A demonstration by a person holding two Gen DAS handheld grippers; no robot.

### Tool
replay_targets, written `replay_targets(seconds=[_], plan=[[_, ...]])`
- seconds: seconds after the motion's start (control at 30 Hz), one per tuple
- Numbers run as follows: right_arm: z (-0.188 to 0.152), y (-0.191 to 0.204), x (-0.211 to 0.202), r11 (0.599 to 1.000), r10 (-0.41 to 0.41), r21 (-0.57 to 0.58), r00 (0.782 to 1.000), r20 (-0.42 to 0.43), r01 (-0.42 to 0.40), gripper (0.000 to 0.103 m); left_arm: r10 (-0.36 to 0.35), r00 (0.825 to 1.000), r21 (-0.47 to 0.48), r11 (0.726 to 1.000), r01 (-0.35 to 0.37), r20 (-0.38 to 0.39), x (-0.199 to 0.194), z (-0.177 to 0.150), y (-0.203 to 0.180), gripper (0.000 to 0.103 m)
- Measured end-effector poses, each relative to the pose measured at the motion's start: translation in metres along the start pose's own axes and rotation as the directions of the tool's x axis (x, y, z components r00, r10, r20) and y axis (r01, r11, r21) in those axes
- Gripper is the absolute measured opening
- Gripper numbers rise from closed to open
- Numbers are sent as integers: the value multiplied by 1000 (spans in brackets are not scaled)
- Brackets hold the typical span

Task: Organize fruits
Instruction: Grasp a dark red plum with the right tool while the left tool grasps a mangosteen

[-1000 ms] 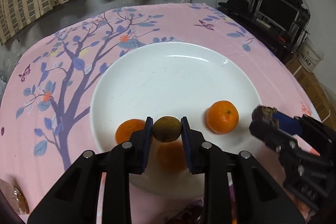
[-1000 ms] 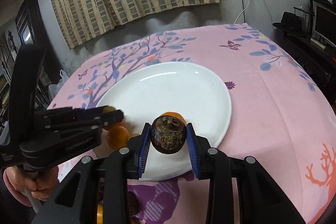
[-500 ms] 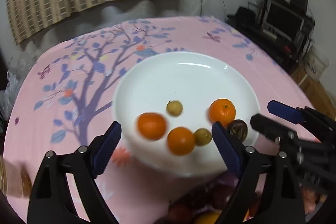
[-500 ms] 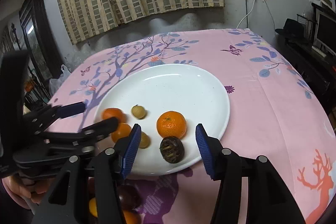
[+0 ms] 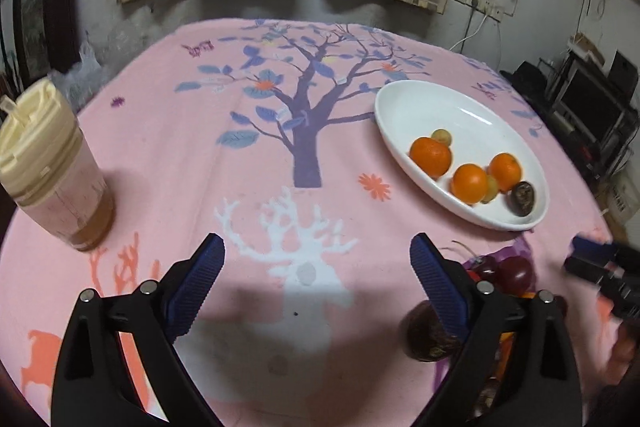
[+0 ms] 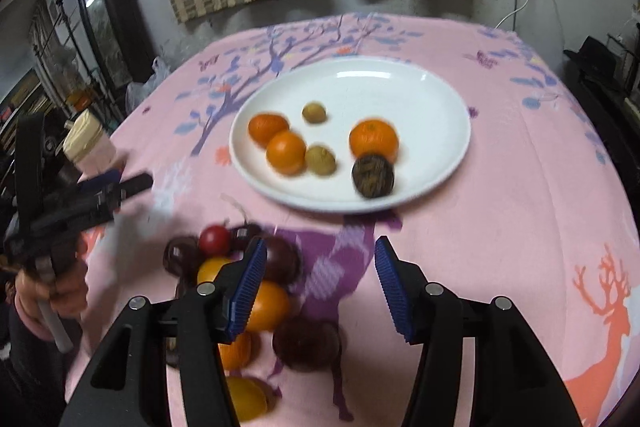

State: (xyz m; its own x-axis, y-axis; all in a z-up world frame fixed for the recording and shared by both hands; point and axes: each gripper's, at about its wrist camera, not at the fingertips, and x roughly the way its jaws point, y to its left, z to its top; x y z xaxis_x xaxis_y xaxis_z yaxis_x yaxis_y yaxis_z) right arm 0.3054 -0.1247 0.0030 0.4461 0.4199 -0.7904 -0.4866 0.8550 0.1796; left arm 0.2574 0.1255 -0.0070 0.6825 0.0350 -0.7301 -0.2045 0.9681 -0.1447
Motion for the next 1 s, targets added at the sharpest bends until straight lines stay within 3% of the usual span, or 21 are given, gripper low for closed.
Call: replay_targets(seconds=[0.3, 0.5, 0.87, 1.0], plan=[[-32, -4, -1, 998, 69, -12, 996, -60, -70, 57, 27, 999, 71, 997, -30, 43, -14, -5, -18, 92], [-42, -6, 6, 996, 92, 0, 990, -104, -93, 48, 32, 999, 105, 994, -35, 30, -10, -7, -26, 92], [-44, 0, 15, 996, 85, -26, 991, -107, -88, 41, 30, 999, 111, 993, -32, 19, -9, -9, -28, 92], [-42, -8, 15, 994, 113, 16, 989, -99, -112, 40, 15, 1000, 141, 990, -17, 12, -11, -10, -32, 92]])
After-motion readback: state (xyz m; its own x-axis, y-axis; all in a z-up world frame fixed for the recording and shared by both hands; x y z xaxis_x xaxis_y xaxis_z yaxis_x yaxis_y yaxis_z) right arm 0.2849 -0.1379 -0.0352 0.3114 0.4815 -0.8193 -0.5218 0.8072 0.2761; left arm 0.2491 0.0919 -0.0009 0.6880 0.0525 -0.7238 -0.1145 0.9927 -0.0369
